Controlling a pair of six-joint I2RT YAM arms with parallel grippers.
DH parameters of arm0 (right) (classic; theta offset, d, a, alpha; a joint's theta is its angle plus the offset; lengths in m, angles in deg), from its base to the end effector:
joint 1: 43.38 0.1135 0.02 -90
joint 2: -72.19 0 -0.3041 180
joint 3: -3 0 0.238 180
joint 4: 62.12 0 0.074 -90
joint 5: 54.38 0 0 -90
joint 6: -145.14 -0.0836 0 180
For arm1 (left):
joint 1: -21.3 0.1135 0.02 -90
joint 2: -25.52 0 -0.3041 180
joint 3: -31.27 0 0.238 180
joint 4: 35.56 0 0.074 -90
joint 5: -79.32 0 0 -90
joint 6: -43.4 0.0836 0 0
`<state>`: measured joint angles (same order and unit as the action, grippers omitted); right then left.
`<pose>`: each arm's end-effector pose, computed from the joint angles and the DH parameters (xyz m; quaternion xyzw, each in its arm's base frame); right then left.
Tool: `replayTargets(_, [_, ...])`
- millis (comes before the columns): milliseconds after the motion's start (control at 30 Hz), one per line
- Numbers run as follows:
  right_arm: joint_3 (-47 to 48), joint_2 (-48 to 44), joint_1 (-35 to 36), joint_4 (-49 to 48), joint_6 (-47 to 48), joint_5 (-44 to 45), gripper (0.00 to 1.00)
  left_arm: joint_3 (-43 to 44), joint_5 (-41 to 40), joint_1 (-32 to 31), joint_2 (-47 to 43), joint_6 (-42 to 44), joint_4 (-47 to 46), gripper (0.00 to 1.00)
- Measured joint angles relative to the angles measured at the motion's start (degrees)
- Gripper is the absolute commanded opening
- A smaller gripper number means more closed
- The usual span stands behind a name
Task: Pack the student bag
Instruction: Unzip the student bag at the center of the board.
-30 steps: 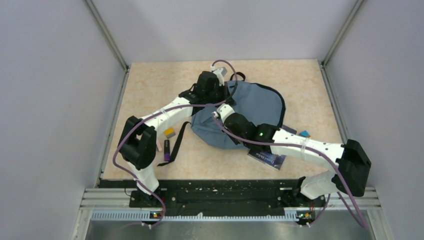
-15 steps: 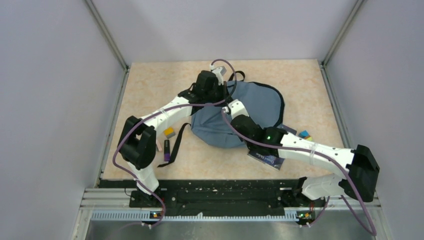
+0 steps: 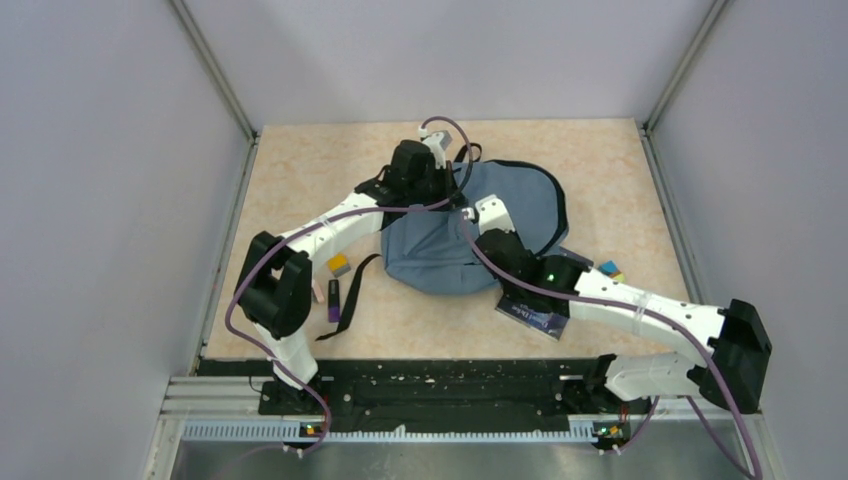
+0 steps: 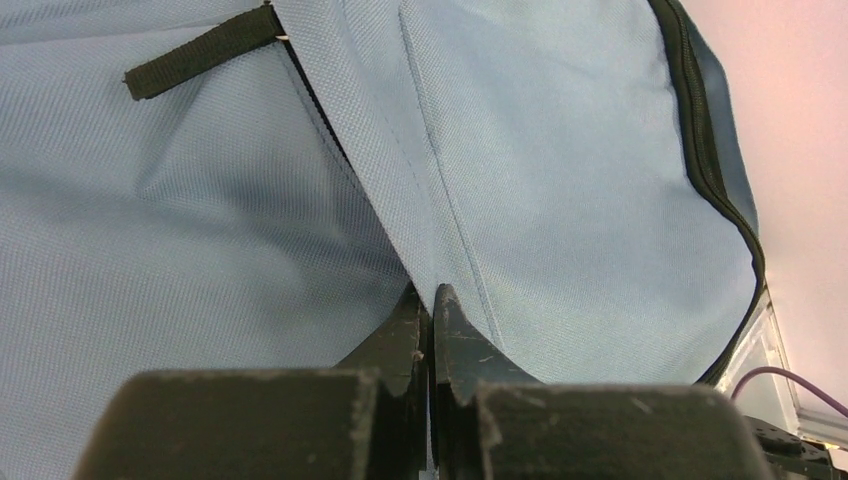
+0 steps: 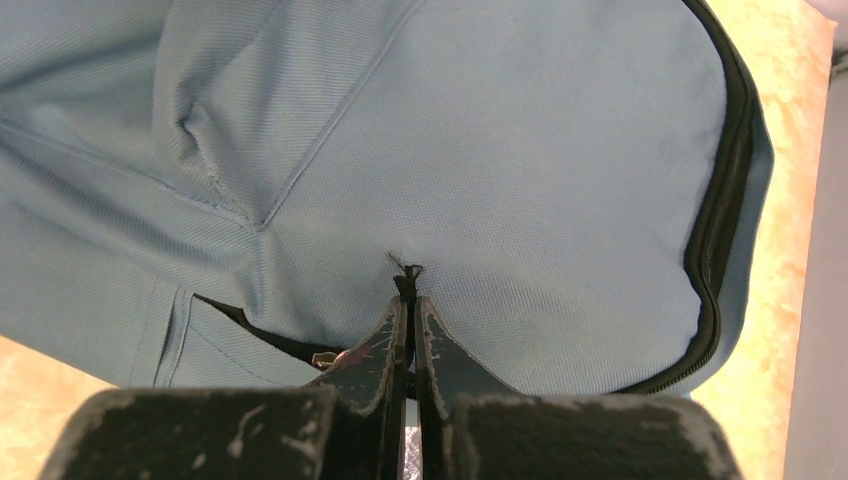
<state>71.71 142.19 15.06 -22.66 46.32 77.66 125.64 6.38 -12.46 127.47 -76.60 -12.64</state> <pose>0.1822 0.1897 0.3051 -0.2204 0.8330 -0.0561 0.5044 0.3617 -0.2713 0.3015 0.1017 0.8557 -0.3685 0.3487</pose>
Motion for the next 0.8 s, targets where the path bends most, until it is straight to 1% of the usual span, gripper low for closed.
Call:
replayTargets(667, [-1.25, -4.66, -5.6, 1.86, -2.6, 0.39, 0.0, -2.32, 0.04, 1.18, -0.02, 1.16, -3.13, 0.0])
replayTargets(800, [-1.25, -5.73, -7.78, 2.34, -3.3, 0.35, 0.0, -3.63, 0.07, 2.1, -0.09, 1.27, -4.24, 0.0])
